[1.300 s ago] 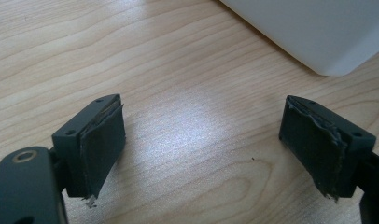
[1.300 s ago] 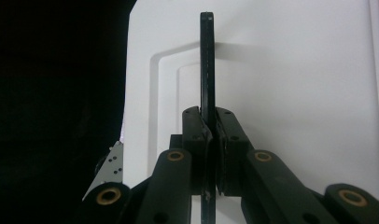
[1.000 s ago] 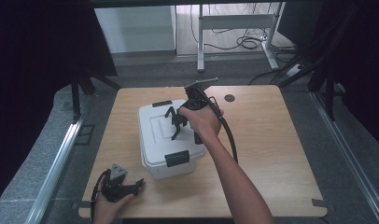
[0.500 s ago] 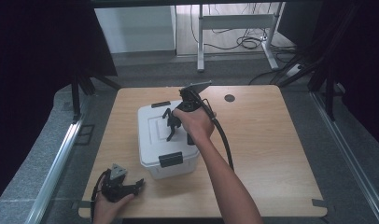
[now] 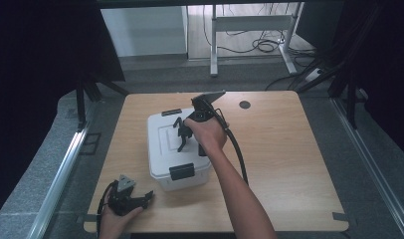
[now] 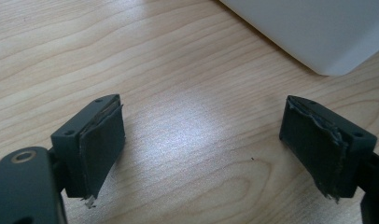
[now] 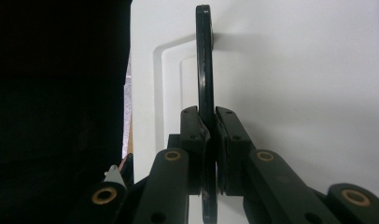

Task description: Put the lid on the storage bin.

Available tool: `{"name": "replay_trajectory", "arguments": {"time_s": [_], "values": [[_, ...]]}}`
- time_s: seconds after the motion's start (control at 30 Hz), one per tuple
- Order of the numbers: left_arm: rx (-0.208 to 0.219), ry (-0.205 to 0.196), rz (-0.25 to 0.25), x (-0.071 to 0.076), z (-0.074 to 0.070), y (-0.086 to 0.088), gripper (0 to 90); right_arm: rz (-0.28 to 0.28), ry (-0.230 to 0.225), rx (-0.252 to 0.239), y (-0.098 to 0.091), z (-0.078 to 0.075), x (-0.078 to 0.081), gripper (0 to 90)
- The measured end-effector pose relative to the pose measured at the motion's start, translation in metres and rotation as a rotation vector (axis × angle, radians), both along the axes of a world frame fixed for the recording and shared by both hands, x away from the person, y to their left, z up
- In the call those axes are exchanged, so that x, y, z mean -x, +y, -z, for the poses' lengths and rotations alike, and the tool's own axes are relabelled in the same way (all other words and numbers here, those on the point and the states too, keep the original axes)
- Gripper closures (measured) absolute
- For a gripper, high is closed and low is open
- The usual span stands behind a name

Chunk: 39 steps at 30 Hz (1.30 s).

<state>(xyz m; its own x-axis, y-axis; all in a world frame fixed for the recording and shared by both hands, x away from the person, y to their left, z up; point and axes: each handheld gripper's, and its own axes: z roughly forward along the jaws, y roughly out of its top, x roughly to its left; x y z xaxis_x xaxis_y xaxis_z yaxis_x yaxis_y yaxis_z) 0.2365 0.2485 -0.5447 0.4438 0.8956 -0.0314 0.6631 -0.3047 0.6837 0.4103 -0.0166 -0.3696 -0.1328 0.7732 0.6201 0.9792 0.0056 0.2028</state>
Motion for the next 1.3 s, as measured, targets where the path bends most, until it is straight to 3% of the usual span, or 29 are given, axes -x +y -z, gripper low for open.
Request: {"name": "replay_trajectory", "arguments": {"time_s": [0.1, 0.23, 0.27, 0.3, 0.33, 0.4, 0.43, 0.53, 0.7, 0.8, 1.03, 1.3], "values": [[-0.001, 0.0, 0.001, 0.0, 0.0, 0.0, 14.0, 0.001, 0.008, -0.011, 0.0, 0.003, -0.001, 80.2], [0.0, 0.0, 0.001, 0.0, 0.0, 0.0, 14.0, -0.013, -0.02, -0.013, -0.002, 0.007, 0.0, 73.6], [0.0, 0.0, 0.002, 0.0, 0.0, 0.0, 14.0, -0.015, -0.034, -0.018, -0.003, 0.006, 0.001, 69.9], [0.0, 0.0, 0.001, 0.0, 0.0, 0.0, 14.0, -0.015, -0.081, -0.04, -0.006, 0.002, 0.002, 61.2], [0.0, 0.0, 0.001, 0.0, 0.0, 0.0, 14.0, -0.015, -0.081, -0.04, -0.006, 0.002, 0.002, 61.2], [-0.001, 0.001, 0.001, 0.0, 0.0, 0.0, 14.0, -0.024, -0.123, -0.04, -0.01, -0.002, 0.005, 55.5], [0.002, 0.001, -0.002, 0.0, 0.0, 0.0, 14.0, -0.035, -0.183, -0.045, -0.016, -0.005, 0.009, 48.0], [0.003, 0.001, -0.003, 0.0, 0.0, 0.0, 14.0, -0.032, -0.203, -0.062, -0.023, -0.008, 0.012, 46.2], [0.0, -0.001, -0.001, 0.0, 0.0, 0.0, 14.0, -0.065, -0.302, -0.115, -0.053, -0.01, 0.031, 41.2], [0.0, -0.001, -0.001, 0.0, 0.0, 0.0, 14.0, -0.074, -0.328, -0.136, -0.064, -0.009, 0.037, 40.2], [0.001, -0.002, -0.001, 0.0, 0.0, 0.0, 14.0, -0.059, -0.417, -0.172, -0.106, 0.014, 0.062, 35.4], [0.002, -0.003, -0.002, 0.0, 0.0, 0.0, 14.0, -0.038, -0.477, -0.147, -0.146, 0.043, 0.083, 34.0]]}}
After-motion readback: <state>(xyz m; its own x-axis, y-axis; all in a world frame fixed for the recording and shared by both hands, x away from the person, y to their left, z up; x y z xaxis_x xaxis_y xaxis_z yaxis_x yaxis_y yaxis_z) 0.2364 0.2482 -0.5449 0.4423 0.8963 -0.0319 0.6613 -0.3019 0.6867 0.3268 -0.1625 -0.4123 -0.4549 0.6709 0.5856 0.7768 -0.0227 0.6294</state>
